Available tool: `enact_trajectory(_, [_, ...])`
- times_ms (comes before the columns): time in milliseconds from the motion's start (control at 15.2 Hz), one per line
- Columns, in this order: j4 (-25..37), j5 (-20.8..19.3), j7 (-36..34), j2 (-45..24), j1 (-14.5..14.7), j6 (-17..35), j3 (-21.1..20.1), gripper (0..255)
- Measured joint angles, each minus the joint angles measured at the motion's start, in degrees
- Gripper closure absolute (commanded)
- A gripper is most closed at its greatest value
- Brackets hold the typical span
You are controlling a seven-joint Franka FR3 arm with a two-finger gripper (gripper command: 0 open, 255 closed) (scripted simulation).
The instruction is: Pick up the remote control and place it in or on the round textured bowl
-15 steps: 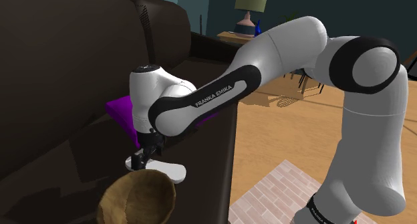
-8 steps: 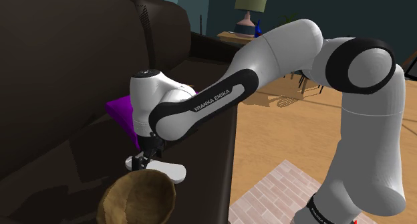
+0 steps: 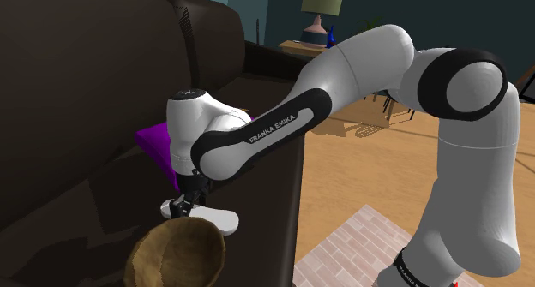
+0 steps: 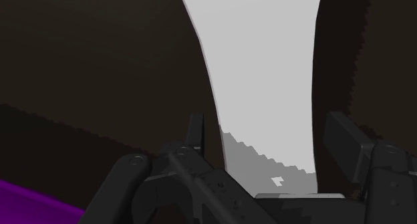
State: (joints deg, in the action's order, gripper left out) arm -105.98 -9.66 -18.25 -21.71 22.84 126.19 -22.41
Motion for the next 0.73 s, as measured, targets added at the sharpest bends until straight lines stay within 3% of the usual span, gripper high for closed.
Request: enact_trajectory(726, [1.72, 1.16, 0.82, 2.16, -0.42, -3.7, -0.49, 255])
